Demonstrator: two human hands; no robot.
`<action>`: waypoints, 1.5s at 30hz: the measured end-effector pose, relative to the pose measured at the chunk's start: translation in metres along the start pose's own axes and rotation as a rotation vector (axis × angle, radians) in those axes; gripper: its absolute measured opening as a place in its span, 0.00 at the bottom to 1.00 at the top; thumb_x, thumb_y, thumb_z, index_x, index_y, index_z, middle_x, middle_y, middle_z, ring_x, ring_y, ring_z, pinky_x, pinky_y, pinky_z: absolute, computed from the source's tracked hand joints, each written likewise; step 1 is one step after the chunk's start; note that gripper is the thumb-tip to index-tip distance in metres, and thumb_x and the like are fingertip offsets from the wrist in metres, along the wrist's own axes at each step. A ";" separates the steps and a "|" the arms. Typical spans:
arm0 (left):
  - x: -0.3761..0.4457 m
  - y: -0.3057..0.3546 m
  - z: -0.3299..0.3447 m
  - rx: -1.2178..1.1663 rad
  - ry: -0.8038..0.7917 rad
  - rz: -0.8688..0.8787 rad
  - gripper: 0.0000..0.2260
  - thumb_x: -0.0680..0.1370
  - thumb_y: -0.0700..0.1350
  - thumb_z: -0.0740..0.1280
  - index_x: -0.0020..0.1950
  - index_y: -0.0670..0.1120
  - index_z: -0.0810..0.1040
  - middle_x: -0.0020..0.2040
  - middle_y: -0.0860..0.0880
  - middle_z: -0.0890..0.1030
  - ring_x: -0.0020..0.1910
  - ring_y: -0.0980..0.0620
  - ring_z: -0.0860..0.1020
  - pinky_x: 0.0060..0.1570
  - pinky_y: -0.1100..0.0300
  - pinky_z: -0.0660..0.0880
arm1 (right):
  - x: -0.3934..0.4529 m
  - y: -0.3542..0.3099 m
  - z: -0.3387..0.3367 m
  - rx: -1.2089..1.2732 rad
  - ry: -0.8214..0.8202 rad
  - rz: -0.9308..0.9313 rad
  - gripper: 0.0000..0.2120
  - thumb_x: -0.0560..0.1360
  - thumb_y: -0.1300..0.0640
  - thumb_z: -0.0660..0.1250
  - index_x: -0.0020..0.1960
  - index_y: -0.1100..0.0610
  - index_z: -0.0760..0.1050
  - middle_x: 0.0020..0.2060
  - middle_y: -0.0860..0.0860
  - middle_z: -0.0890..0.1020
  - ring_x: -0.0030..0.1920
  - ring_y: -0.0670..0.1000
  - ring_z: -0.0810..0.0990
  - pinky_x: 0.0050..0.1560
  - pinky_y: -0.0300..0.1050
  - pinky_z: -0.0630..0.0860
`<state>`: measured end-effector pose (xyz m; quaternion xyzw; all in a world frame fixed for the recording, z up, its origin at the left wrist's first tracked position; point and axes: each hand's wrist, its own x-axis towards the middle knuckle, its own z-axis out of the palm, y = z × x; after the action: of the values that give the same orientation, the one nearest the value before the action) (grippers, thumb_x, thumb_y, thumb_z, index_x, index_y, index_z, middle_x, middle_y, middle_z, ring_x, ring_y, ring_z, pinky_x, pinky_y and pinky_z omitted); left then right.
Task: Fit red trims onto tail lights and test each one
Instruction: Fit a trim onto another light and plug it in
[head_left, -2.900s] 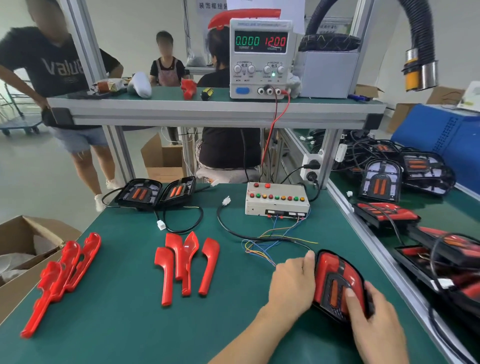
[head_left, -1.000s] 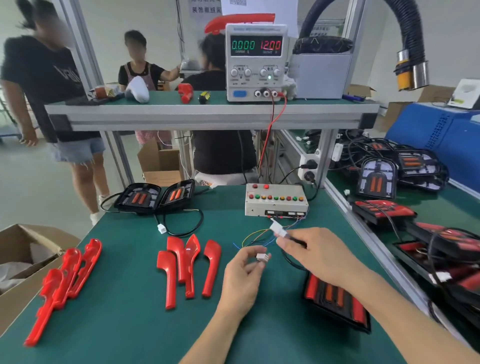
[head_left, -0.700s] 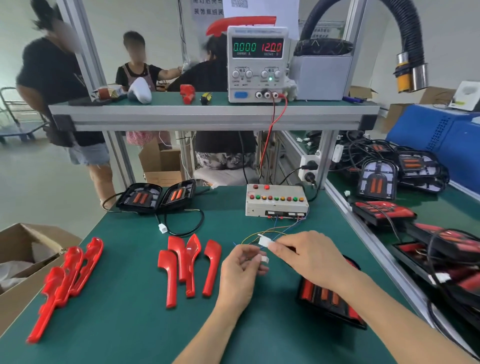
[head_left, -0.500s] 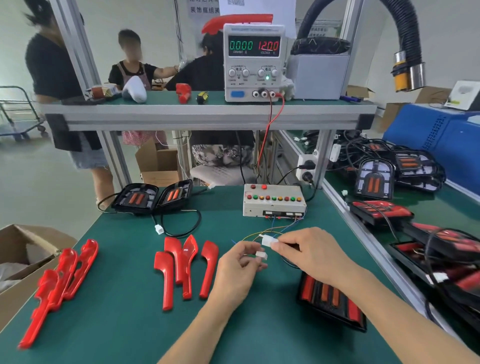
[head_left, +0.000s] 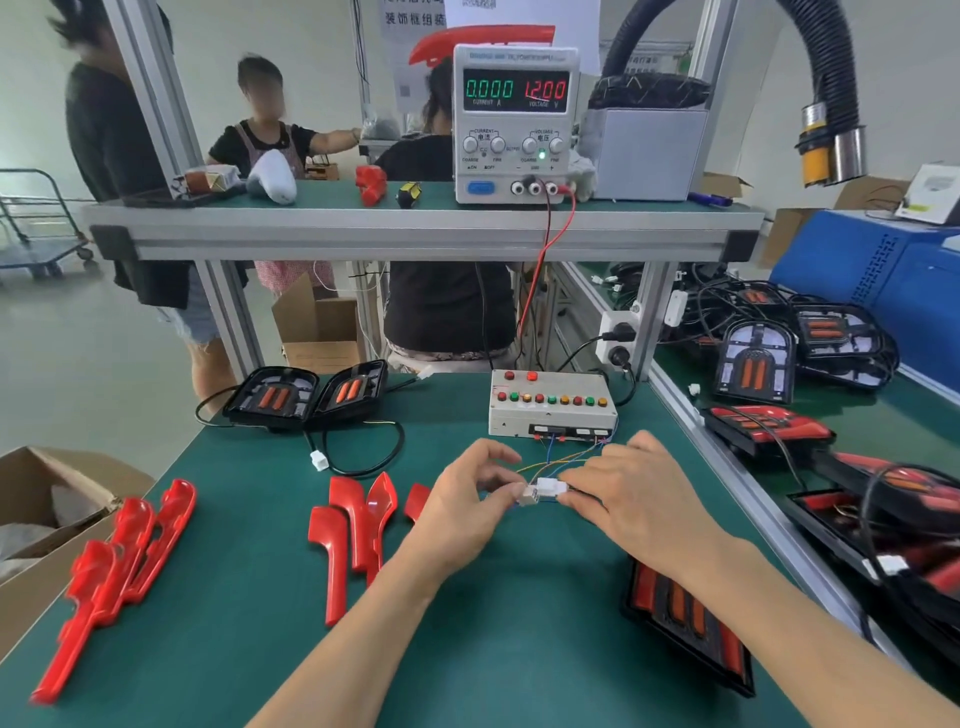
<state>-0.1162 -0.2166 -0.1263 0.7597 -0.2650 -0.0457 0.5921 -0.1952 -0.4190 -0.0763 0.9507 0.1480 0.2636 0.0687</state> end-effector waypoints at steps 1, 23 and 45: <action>0.001 0.001 0.000 -0.019 0.003 0.013 0.08 0.79 0.40 0.70 0.54 0.52 0.76 0.44 0.53 0.86 0.46 0.53 0.82 0.51 0.62 0.78 | 0.000 0.001 0.000 -0.004 0.005 -0.018 0.12 0.76 0.46 0.74 0.36 0.48 0.79 0.29 0.43 0.79 0.32 0.49 0.77 0.39 0.48 0.70; 0.005 -0.003 0.020 -0.013 0.114 -0.027 0.04 0.74 0.46 0.72 0.41 0.55 0.81 0.39 0.52 0.85 0.39 0.55 0.82 0.45 0.53 0.80 | -0.002 -0.004 -0.001 -0.120 -0.034 -0.133 0.12 0.71 0.44 0.78 0.35 0.48 0.79 0.26 0.42 0.77 0.29 0.48 0.75 0.41 0.46 0.66; 0.009 -0.001 0.001 0.563 -0.112 0.487 0.04 0.75 0.41 0.75 0.48 0.42 0.84 0.42 0.48 0.83 0.42 0.49 0.79 0.44 0.55 0.75 | -0.004 0.008 0.006 -0.140 -0.006 -0.141 0.14 0.72 0.45 0.77 0.34 0.48 0.78 0.26 0.42 0.77 0.30 0.48 0.75 0.42 0.49 0.59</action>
<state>-0.1090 -0.2213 -0.1252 0.8038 -0.4721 0.1294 0.3380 -0.1934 -0.4284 -0.0817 0.9317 0.1955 0.2647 0.1538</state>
